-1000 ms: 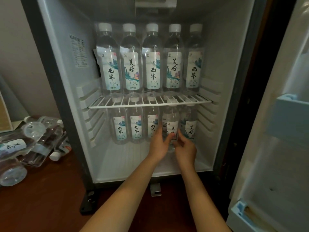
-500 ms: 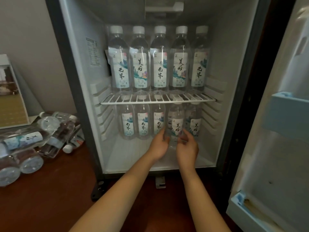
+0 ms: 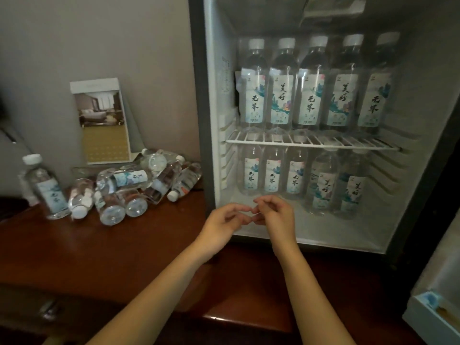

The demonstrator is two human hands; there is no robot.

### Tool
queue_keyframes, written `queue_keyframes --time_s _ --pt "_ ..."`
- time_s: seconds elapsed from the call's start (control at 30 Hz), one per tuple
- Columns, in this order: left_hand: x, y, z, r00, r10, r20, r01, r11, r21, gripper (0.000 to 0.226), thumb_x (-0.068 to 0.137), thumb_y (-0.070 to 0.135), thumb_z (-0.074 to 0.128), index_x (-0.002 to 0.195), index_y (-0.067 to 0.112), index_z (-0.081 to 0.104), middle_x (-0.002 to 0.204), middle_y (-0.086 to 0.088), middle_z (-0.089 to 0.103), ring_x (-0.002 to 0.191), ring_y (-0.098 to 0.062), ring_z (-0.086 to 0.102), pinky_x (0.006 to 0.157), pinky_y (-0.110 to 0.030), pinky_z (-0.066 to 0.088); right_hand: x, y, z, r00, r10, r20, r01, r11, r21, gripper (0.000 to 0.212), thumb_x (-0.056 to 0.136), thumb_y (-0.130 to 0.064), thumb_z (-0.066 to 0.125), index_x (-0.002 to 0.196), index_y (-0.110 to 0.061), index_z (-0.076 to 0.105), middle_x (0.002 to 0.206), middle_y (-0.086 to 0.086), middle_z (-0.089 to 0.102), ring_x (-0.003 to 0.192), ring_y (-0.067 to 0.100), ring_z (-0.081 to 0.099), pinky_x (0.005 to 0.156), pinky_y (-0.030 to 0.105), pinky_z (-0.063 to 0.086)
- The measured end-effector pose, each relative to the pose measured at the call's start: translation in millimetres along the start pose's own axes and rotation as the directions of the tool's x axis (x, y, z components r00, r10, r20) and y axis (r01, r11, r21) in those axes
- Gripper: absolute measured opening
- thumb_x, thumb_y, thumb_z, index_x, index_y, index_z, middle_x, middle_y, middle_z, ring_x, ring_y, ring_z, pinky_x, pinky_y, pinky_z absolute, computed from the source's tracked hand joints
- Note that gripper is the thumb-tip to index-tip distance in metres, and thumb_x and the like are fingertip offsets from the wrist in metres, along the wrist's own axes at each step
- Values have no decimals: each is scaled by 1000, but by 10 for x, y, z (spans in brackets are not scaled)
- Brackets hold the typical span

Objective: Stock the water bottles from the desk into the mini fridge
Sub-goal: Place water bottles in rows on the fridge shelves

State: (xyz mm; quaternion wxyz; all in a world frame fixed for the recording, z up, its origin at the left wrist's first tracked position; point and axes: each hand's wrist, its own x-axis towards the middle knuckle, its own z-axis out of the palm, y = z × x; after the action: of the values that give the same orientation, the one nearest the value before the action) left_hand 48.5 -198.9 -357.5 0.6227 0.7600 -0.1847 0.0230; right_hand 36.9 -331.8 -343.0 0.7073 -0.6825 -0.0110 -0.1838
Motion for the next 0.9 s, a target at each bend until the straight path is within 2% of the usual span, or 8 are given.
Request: queue_keyframes --time_s 0.13,0.3,0.43,0.6,0.67,0.77,0.83,0.9 --pt "-239 -46 -558 994 -33 -104 37 999 39 29 93 4 49 92 28 65 80 8 71 84 -3 67 75 -19 51 -100 34 434 990 42 136 -46 999 24 21 89 3 49 76 -8 61 63 6 59 50 10 56 49 16 46" --pt "-400 -95 -1252 950 -78 -301 99 993 57 26 95 4 46 94 22 64 83 4 68 81 -6 64 75 -23 49 -207 66 983 949 60 310 -60 998 -7 23 91 2 48 77 -9 61 61 5 58 44 6 54 46 15 43" --pt "-490 -201 -1751 868 -120 -483 143 990 11 21 94 1 45 101 10 63 85 -1 66 79 -9 62 72 -22 46 -212 146 1392 906 84 415 -55 995 -82 17 92 -4 50 83 -10 64 63 3 60 51 10 55 46 14 44" --pt "-561 -511 -2218 765 -164 -622 252 966 54 19 91 4 53 95 19 64 95 5 65 87 -11 59 71 -23 46 -96 348 1918 865 149 479 -26 967 -253 22 90 -10 51 77 -21 63 64 -3 63 55 11 57 50 17 43" --pt "-577 -692 -2358 741 -164 -652 345 925 159 21 91 5 53 104 19 62 107 0 63 92 -12 59 75 -26 48 -35 430 2132 850 168 499 7 944 -330 19 89 -12 51 80 -22 64 72 -3 65 64 11 58 58 22 45" --pt "-593 -950 -2503 707 -197 -679 481 838 258 33 90 6 54 122 13 55 123 -6 57 108 -19 55 88 -33 46 40 518 2454 820 157 550 123 891 -437 20 89 -16 54 105 -18 66 93 1 66 88 18 60 72 22 41" --pt "-599 -1083 -2569 657 -219 -721 505 839 205 36 89 7 54 125 13 51 122 -7 56 102 -17 55 86 -32 46 80 546 2682 798 138 586 199 858 -473 31 90 -18 53 120 -15 59 114 6 64 106 23 58 81 23 41" --pt "-586 -1148 -2635 600 -272 -752 485 871 72 33 90 8 53 123 15 51 113 -4 59 89 -15 57 77 -30 48 108 572 2905 776 114 620 293 806 -515 40 92 -21 51 131 -13 49 128 10 56 117 27 52 91 32 43"
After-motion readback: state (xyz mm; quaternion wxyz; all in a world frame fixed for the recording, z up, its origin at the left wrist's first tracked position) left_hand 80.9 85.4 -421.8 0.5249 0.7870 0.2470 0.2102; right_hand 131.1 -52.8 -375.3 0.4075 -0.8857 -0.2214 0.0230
